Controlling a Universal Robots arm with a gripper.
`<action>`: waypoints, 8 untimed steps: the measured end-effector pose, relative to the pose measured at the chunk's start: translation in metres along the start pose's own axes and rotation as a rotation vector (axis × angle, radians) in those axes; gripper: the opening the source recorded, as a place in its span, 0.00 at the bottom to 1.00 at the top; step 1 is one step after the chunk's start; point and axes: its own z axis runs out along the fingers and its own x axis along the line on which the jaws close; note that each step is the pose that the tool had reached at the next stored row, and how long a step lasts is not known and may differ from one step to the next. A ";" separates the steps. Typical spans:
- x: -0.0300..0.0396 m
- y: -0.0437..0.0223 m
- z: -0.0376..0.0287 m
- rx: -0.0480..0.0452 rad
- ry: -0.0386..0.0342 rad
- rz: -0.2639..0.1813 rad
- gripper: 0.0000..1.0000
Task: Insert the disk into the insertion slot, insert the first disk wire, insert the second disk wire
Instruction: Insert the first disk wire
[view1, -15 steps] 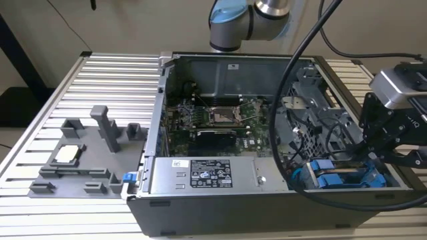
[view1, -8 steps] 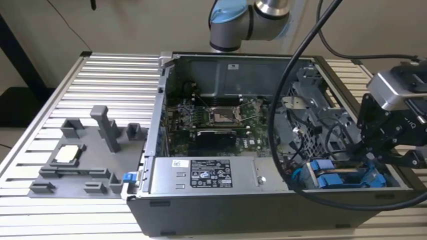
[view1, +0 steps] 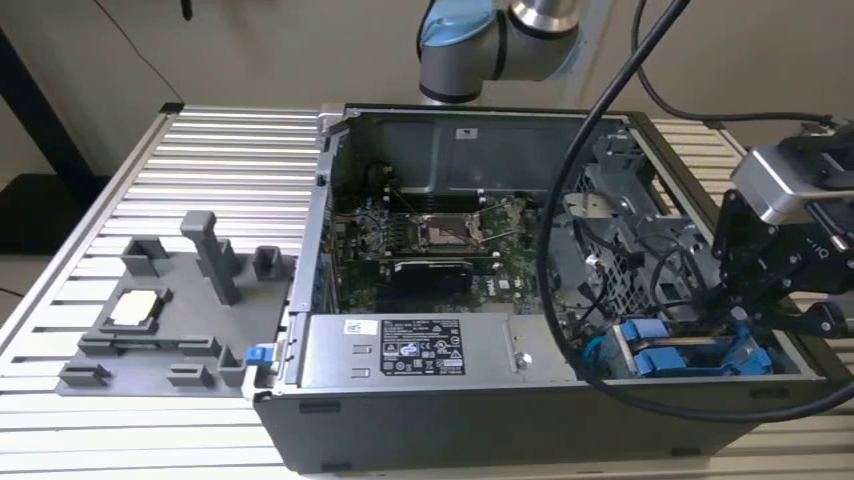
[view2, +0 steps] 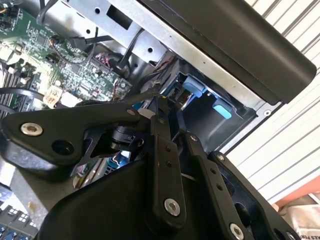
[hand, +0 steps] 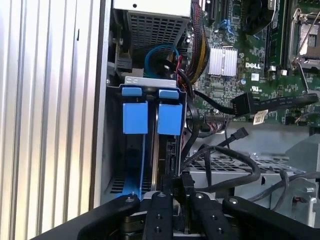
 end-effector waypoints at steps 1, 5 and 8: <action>-0.0001 0.0000 0.0004 0.0000 -0.0001 0.000 0.19; -0.0014 -0.0003 0.0018 0.0006 -0.0005 0.005 0.19; -0.0017 -0.0004 0.0025 0.0010 -0.0006 0.009 0.19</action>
